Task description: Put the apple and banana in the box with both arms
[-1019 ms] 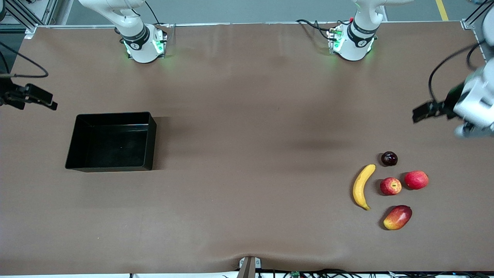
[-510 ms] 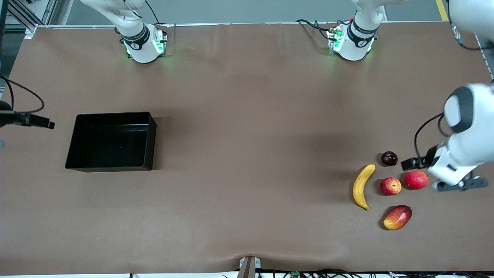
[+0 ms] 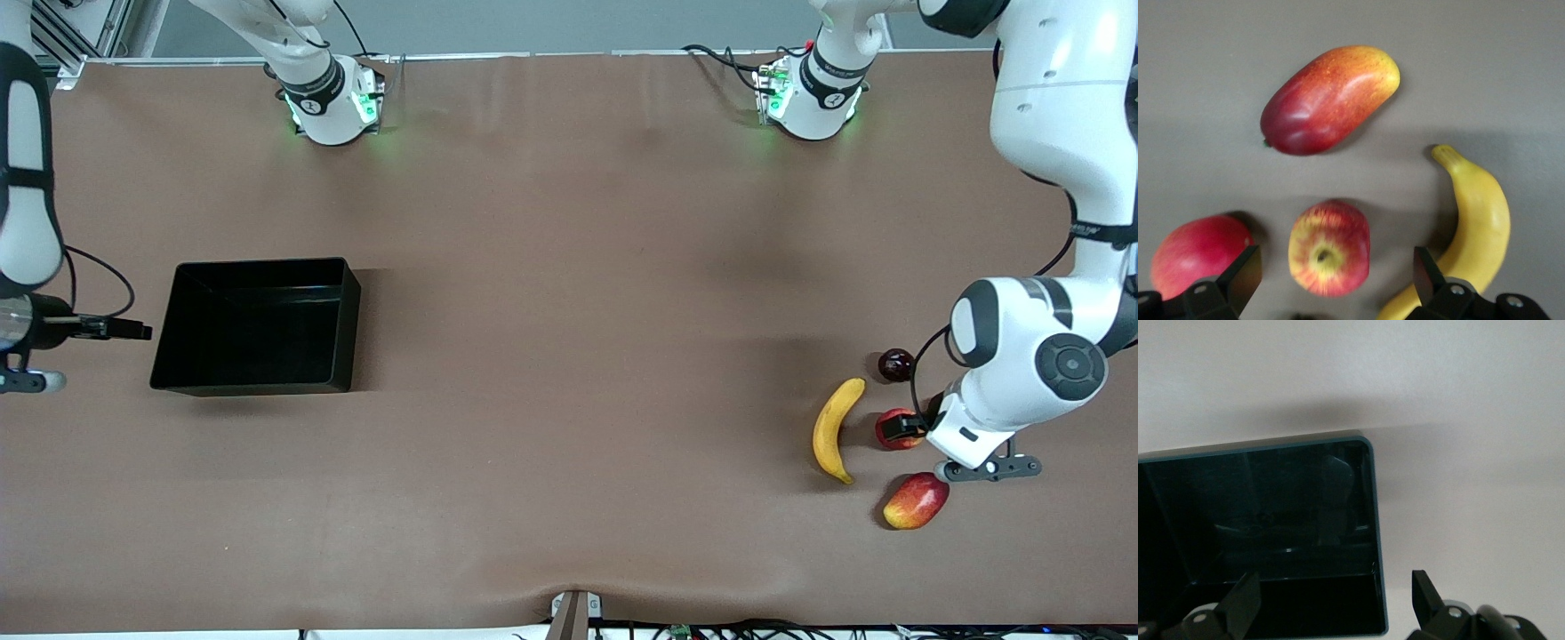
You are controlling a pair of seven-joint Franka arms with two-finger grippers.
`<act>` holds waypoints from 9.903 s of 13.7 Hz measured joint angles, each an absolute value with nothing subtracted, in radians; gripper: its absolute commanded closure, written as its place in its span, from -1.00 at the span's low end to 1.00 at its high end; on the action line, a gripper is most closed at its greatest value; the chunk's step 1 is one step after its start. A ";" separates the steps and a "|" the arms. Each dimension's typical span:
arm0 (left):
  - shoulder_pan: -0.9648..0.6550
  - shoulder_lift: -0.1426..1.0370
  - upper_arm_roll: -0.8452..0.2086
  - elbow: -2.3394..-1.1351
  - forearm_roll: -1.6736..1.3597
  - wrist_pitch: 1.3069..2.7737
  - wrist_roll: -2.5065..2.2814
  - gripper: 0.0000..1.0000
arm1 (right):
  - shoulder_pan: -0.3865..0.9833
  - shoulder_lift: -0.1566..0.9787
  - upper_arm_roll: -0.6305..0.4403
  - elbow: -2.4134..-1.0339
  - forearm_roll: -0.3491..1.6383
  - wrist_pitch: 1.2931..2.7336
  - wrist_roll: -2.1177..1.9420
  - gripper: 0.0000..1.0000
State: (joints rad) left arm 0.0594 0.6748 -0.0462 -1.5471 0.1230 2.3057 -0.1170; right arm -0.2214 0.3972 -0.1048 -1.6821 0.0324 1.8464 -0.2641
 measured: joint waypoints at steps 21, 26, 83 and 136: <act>0.093 0.705 -0.055 -1.644 0.168 2.431 -0.115 1.00 | -0.285 0.408 -0.089 -1.786 0.165 1.780 -0.397 1.00; 0.093 0.633 -0.079 -1.630 0.168 2.316 -0.114 1.00 | -0.204 0.401 -0.080 -1.680 0.274 1.649 -0.397 1.00; 0.125 0.507 -0.510 -1.640 0.430 1.997 -0.622 -1.00 | 0.515 0.206 -0.549 -1.229 0.139 1.239 0.247 -1.00; -0.412 0.836 -0.497 -1.508 0.526 2.189 -0.519 0.10 | -0.010 0.036 -0.059 -1.452 0.019 1.413 -0.011 -1.00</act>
State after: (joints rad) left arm -0.4121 0.8358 -0.4966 -1.5083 0.5262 2.1888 -0.5191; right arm -0.0099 0.0360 -0.0595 -1.4515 0.0188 1.4127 -0.0114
